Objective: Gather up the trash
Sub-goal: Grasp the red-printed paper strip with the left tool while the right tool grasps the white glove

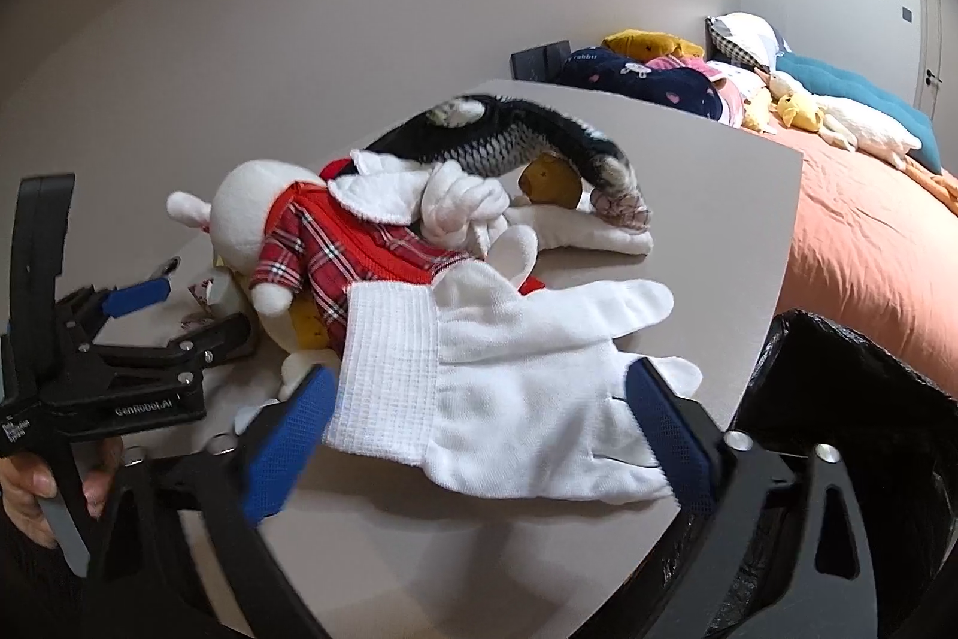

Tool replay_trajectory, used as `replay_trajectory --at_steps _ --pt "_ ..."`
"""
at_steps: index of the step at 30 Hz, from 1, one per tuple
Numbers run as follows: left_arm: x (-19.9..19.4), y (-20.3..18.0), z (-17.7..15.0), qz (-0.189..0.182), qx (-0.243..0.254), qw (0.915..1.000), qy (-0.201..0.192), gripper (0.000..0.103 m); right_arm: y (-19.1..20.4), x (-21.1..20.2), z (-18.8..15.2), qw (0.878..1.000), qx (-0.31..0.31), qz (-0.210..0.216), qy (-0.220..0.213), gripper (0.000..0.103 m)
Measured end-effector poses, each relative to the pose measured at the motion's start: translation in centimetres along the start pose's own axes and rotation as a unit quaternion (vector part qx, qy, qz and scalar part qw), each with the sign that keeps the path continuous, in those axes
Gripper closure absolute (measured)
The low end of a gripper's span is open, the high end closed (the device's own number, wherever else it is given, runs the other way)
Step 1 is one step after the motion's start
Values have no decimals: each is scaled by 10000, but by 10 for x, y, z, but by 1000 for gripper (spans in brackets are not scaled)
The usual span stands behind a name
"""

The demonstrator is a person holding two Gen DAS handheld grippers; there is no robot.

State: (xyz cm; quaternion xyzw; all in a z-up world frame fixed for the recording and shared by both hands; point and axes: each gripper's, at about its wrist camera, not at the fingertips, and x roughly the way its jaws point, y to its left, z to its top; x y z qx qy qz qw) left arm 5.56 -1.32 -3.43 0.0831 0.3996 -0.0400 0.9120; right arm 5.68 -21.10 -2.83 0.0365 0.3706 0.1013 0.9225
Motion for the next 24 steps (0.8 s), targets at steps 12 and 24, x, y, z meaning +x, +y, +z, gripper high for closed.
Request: replay_trajectory --at_steps 12,24 --pt "17 1 9 -448 59 9989 149 57 -12 9 -7 9991 268 294 141 92" --pt "-16 4 7 -370 -181 9989 -223 68 -14 -18 3 9981 250 556 -112 102"
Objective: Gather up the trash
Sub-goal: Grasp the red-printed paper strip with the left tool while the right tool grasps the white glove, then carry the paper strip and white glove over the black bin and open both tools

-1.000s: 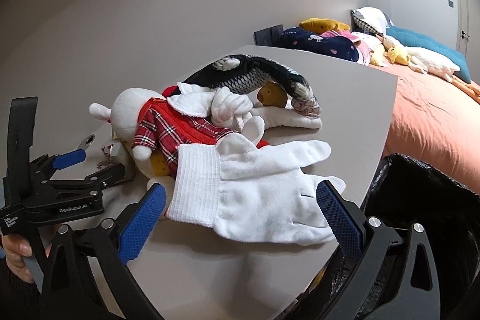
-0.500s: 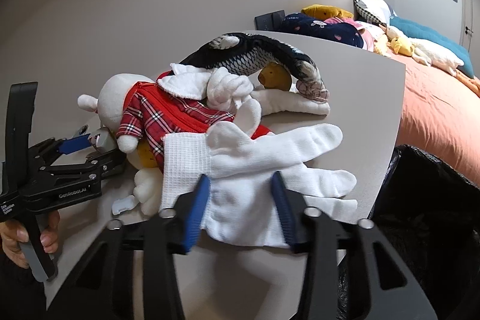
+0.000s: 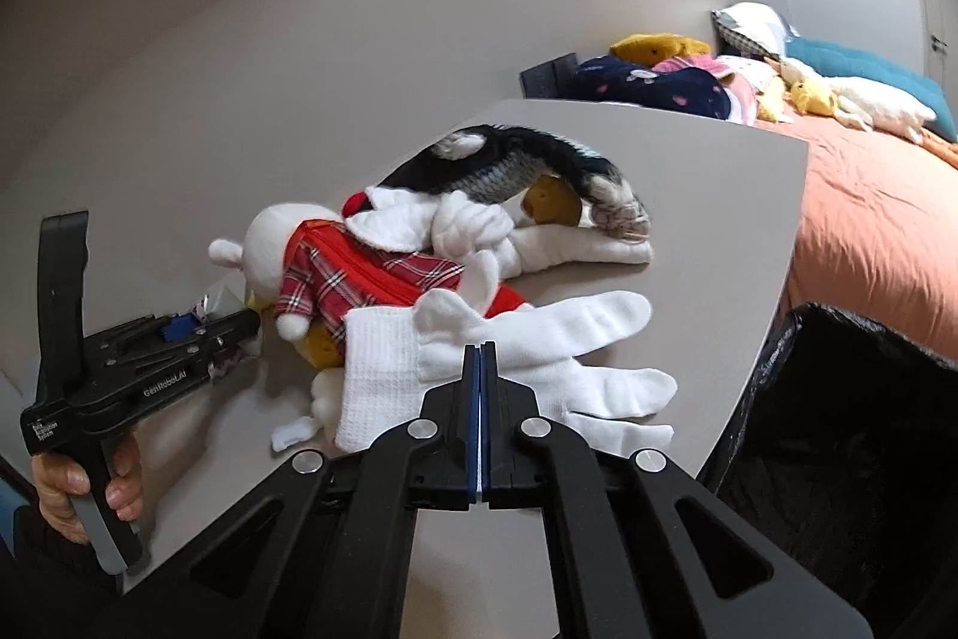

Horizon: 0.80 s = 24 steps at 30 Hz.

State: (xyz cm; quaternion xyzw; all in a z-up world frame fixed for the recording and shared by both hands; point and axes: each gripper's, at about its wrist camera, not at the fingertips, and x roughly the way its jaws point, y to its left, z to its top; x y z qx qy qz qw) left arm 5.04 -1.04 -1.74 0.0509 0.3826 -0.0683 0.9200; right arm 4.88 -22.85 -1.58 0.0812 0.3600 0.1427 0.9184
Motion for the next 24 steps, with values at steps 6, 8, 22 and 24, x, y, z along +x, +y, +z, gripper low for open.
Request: replay_trajectory --at_steps 6,8,22,24 --pt "-10 0 -1 84 55 9999 -80 68 16 -4 -9 9992 -295 -156 -239 30" --pt "-9 0 0 61 54 10000 -56 68 19 -4 -9 9988 -384 -228 -202 30" --pt "-16 5 2 21 -30 10000 -62 68 -4 25 -15 9991 -39 -274 333 99" --pt "-24 4 2 29 -44 9999 -140 68 -7 16 -12 9996 80 -167 200 99"
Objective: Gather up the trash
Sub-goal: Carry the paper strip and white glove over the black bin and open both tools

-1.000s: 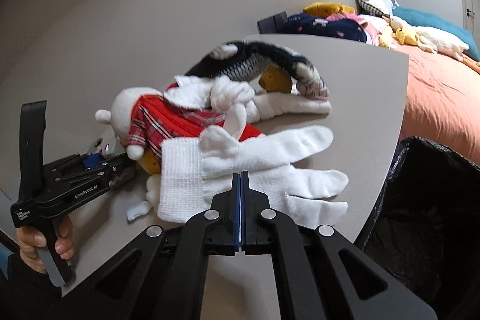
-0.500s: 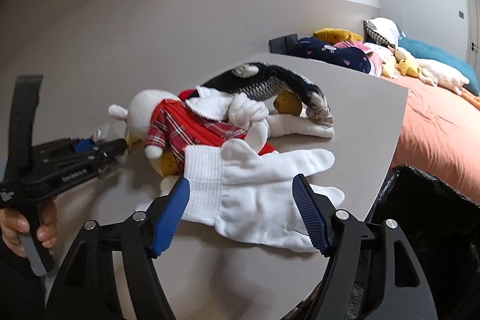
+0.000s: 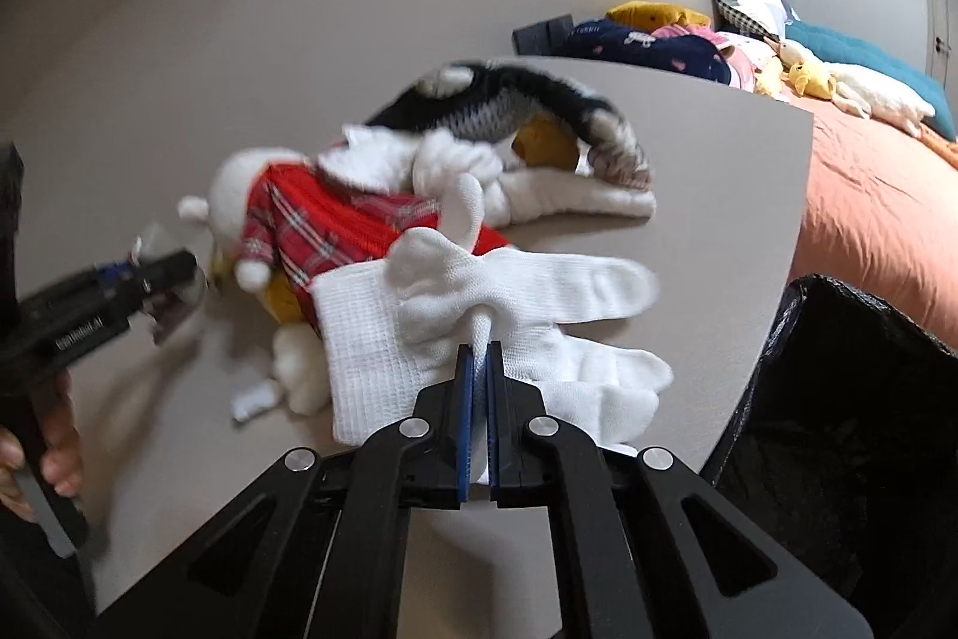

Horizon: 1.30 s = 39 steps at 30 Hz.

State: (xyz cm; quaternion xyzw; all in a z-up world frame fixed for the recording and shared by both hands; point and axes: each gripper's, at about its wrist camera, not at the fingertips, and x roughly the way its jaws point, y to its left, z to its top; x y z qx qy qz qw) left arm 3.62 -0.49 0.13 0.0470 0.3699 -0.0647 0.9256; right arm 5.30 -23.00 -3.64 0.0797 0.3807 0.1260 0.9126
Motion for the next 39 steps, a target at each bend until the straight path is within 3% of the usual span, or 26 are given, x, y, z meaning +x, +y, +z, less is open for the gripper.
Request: replay_trajectory --at_steps 6,18,39 --pt "-25 -6 4 -55 -75 9997 -233 68 -4 -32 11 9994 65 110 -327 99" --pt "-50 -76 14 -379 241 9981 -433 68 -35 -94 12 9971 127 -26 -746 99" --pt "-42 -211 15 -1380 956 9854 -295 68 -118 -160 -12 9895 649 -742 -1053 99"
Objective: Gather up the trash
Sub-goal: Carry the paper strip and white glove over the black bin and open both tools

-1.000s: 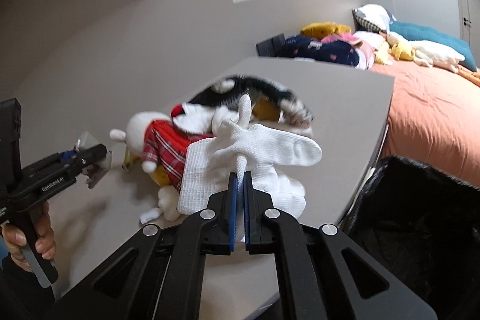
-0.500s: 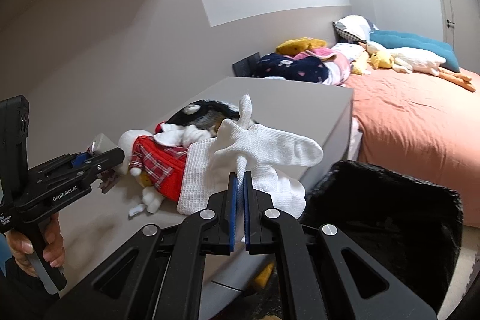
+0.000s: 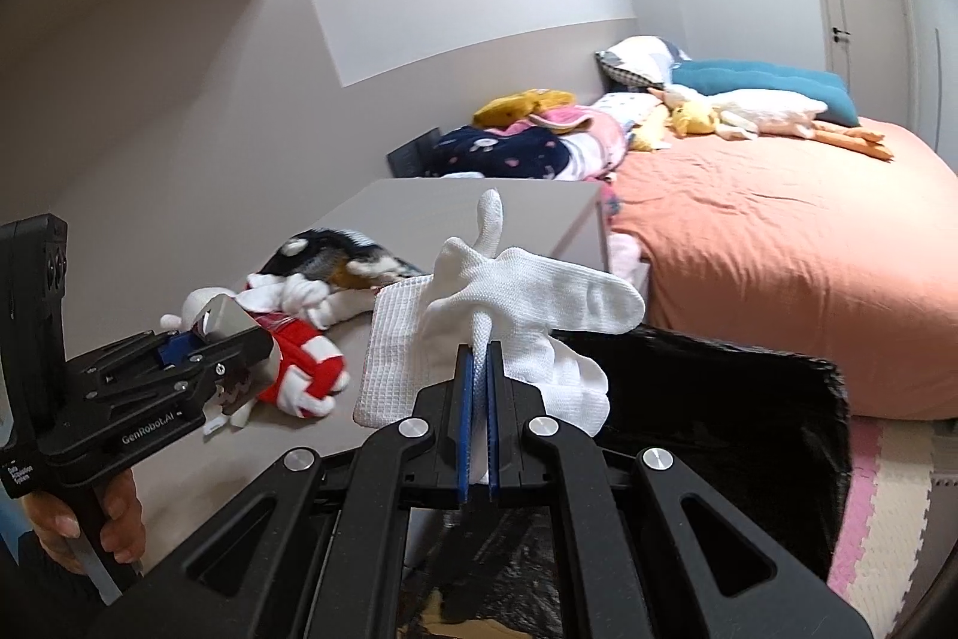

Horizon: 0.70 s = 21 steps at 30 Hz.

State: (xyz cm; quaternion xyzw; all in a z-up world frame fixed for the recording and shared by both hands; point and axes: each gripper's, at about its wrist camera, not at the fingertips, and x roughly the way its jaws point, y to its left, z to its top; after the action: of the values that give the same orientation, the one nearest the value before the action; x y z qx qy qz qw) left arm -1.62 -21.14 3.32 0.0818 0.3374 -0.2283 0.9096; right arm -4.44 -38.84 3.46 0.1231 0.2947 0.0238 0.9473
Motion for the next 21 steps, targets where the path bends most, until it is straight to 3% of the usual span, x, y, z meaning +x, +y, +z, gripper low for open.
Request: replay_trajectory --at_steps 19,20,21 --pt "35 -92 2 -930 710 9926 319 66 -77 -39 -6 9951 545 -801 -180 99" --pt "37 -95 0 -1016 748 9913 378 47 -80 -41 -6 9944 580 -862 -210 94" --pt "39 -98 -1 -1061 773 9904 431 13 -85 -43 -6 9927 670 -973 -239 88"
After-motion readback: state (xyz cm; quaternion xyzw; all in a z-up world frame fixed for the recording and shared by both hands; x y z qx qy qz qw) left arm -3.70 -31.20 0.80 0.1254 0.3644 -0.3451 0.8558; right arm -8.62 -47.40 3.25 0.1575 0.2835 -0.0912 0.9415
